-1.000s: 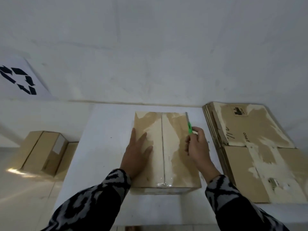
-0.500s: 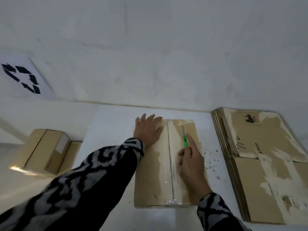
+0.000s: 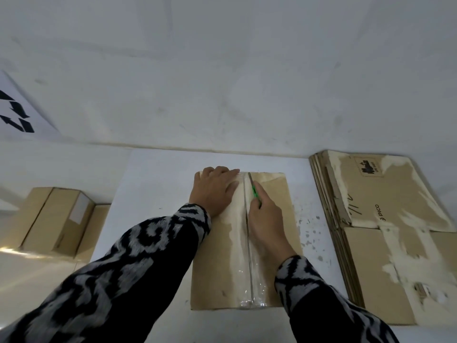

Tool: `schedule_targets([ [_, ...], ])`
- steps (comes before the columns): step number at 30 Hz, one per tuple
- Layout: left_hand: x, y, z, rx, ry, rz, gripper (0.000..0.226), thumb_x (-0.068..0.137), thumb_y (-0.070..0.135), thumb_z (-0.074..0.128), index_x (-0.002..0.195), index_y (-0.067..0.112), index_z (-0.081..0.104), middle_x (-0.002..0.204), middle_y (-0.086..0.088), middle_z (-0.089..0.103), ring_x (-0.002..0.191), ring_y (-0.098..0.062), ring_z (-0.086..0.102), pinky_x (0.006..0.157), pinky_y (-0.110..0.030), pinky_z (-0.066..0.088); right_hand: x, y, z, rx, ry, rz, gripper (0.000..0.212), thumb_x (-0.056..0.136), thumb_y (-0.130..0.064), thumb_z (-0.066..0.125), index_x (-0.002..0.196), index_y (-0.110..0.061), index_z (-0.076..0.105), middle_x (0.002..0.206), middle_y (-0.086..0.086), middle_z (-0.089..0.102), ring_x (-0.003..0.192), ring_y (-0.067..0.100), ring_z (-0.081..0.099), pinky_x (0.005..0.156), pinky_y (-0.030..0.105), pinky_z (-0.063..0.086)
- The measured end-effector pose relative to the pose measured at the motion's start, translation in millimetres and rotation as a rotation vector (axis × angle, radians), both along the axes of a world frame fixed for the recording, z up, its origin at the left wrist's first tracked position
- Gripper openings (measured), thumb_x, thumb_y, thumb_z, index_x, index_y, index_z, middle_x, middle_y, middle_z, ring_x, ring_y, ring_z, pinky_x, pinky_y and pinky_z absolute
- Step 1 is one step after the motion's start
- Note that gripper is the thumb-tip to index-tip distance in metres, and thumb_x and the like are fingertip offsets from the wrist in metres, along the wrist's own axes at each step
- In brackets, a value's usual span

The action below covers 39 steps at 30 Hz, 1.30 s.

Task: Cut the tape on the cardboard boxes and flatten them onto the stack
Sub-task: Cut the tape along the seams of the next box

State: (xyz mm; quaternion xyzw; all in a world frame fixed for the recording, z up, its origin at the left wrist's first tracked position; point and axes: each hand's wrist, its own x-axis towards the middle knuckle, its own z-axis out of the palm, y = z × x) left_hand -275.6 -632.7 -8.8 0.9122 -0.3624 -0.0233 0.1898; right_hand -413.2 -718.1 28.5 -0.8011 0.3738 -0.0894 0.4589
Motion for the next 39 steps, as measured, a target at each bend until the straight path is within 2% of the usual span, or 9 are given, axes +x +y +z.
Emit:
schedule_targets([
  [5, -0.4, 1.2, -0.9, -0.022, 0.014, 0.005, 0.043, 0.099, 0.046, 0.040, 0.142, 0.041, 0.043, 0.137, 0.012, 0.053, 0.125, -0.025, 0.043, 0.104, -0.042, 0.031, 0.6, 7.5, -6.1, -0.083, 0.054, -0.003, 0.054, 0.103, -0.019, 0.032, 0.150, -0.044, 0.033, 0.059, 0.002, 0.049, 0.053, 0.012, 0.044, 0.052, 0.026, 0.041],
  [9, -1.2, 0.7, 0.1, -0.050, 0.042, 0.016, 0.035, 0.098, 0.045, 0.041, 0.131, 0.043, 0.052, 0.134, 0.012, 0.054, 0.124, -0.022, 0.043, 0.104, -0.042, 0.030, 2.3, 12.1, -5.4, -0.133, 0.078, 0.016, 0.053, 0.103, -0.019, 0.032, 0.150, -0.043, 0.032, 0.058, -0.001, 0.048, 0.052, 0.012, 0.043, 0.050, 0.026, 0.038],
  [14, -1.2, 0.4, -2.0, -0.075, 0.060, 0.022, 0.035, 0.098, 0.046, 0.042, 0.130, 0.042, 0.056, 0.132, 0.013, 0.055, 0.125, -0.020, 0.043, 0.107, -0.042, 0.029, 5.9, 14.2, -6.3, -0.189, 0.131, 0.022, 0.056, 0.102, -0.018, 0.032, 0.152, -0.042, 0.030, 0.057, -0.002, 0.046, 0.050, 0.012, 0.040, 0.049, 0.027, 0.037],
  [21, -0.3, 0.4, -4.3, -0.082, 0.067, 0.027, 0.036, 0.098, 0.048, 0.041, 0.130, 0.042, 0.057, 0.130, 0.015, 0.056, 0.124, -0.018, 0.043, 0.107, -0.042, 0.029, 10.7, 17.2, -4.3, -0.199, 0.188, 0.026, 0.055, 0.102, -0.019, 0.032, 0.152, -0.042, 0.029, 0.059, -0.002, 0.048, 0.052, 0.013, 0.044, 0.050, 0.028, 0.039],
  [30, -1.5, 2.8, -3.3, -0.083, 0.070, 0.028, 0.037, 0.098, 0.048, 0.041, 0.131, 0.041, 0.057, 0.132, 0.014, 0.055, 0.125, -0.019, 0.042, 0.109, -0.043, 0.028, 14.1, 24.5, 4.2, -0.234, 0.271, 0.039, 0.056, 0.102, -0.023, 0.028, 0.153, -0.045, 0.022, 0.068, -0.001, 0.055, 0.058, 0.013, 0.048, 0.050, 0.027, 0.033],
  [36, -2.0, 3.0, -1.6, -0.099, 0.095, 0.028, 0.036, 0.099, 0.048, 0.043, 0.131, 0.040, 0.057, 0.133, 0.014, 0.055, 0.126, -0.019, 0.041, 0.109, -0.040, 0.026, 18.2, 27.8, 9.9, -0.236, 0.302, 0.061, 0.057, 0.101, -0.023, 0.027, 0.155, -0.041, 0.019, 0.075, -0.003, 0.056, 0.068, 0.016, 0.054, 0.060, 0.029, 0.040],
  [39, -2.3, 3.3, 0.2, -0.101, 0.095, 0.021, 0.035, 0.100, 0.044, 0.041, 0.131, 0.040, 0.058, 0.132, 0.013, 0.056, 0.124, -0.021, 0.042, 0.107, -0.041, 0.027, 21.3, 26.5, 17.1, -0.269, 0.350, 0.123, 0.060, 0.100, -0.019, 0.027, 0.156, -0.036, 0.015, 0.088, 0.001, 0.062, 0.081, 0.021, 0.058, 0.068, 0.031, 0.044],
])
